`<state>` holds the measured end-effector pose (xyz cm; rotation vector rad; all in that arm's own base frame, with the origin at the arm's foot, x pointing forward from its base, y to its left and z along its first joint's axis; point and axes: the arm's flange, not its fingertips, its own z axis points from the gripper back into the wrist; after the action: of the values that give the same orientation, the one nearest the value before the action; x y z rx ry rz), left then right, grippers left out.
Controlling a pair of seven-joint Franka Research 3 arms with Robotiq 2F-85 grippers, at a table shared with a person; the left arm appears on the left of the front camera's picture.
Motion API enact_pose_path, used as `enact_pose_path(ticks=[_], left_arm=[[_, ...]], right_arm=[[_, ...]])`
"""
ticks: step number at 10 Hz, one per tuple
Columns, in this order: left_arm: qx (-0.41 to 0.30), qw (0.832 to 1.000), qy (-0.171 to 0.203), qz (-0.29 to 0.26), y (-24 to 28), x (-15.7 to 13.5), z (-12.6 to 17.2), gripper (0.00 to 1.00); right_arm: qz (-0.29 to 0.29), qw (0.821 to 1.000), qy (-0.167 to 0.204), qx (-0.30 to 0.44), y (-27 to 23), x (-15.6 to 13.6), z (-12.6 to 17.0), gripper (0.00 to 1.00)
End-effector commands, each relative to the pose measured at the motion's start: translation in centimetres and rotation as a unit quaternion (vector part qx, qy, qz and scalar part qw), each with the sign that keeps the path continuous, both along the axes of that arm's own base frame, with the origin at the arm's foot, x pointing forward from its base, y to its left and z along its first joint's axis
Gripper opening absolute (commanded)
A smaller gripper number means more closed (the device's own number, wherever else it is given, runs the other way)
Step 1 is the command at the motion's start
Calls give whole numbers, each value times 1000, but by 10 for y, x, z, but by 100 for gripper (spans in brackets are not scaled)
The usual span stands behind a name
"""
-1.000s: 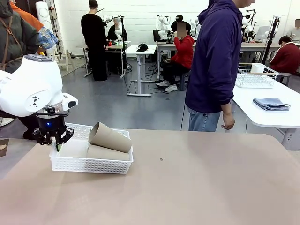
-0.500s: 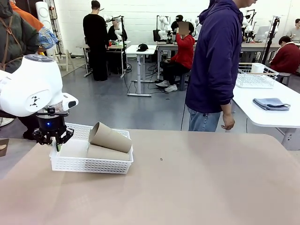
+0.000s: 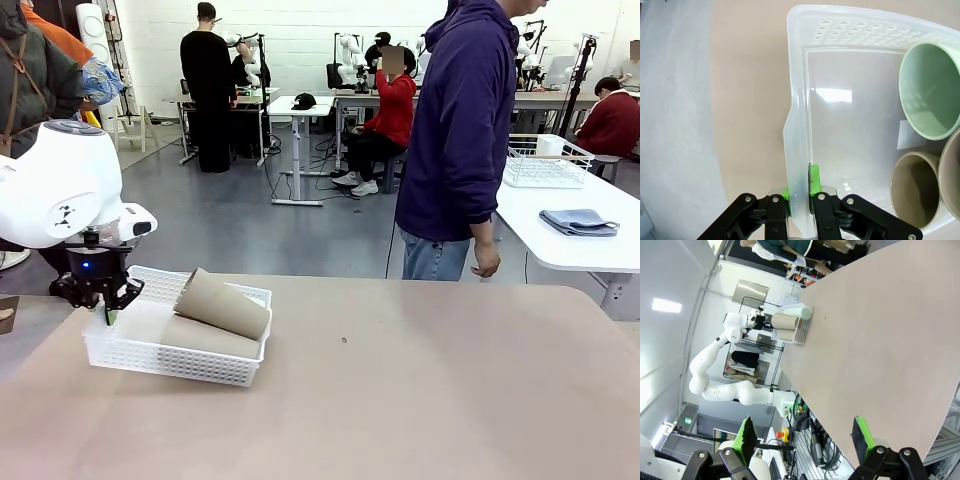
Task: Clean and organize the cups into the basket.
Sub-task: Move the Organizing basket back to the left side of the table.
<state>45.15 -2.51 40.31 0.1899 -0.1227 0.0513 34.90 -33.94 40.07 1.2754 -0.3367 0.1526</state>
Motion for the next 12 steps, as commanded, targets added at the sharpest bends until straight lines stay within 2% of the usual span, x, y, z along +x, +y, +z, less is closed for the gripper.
enact_pose_path(ticks=[1,5,10,12], left_arm=[[25,1000,-15,-9,20,13,7,6],[28,999,-15,21,63,22,3,6],[56,998,-1,-24,104,42,-8,6],[59,998,9,-23,109,52,-18,6]], right_arm=[[-5,1000,-1,-2,2,0,-1,100],[-5,1000,-1,-2,2,0,-1,100],[-5,1000,-1,-2,2,0,-1,100],[-5,1000,-1,-2,2,0,-1,100]])
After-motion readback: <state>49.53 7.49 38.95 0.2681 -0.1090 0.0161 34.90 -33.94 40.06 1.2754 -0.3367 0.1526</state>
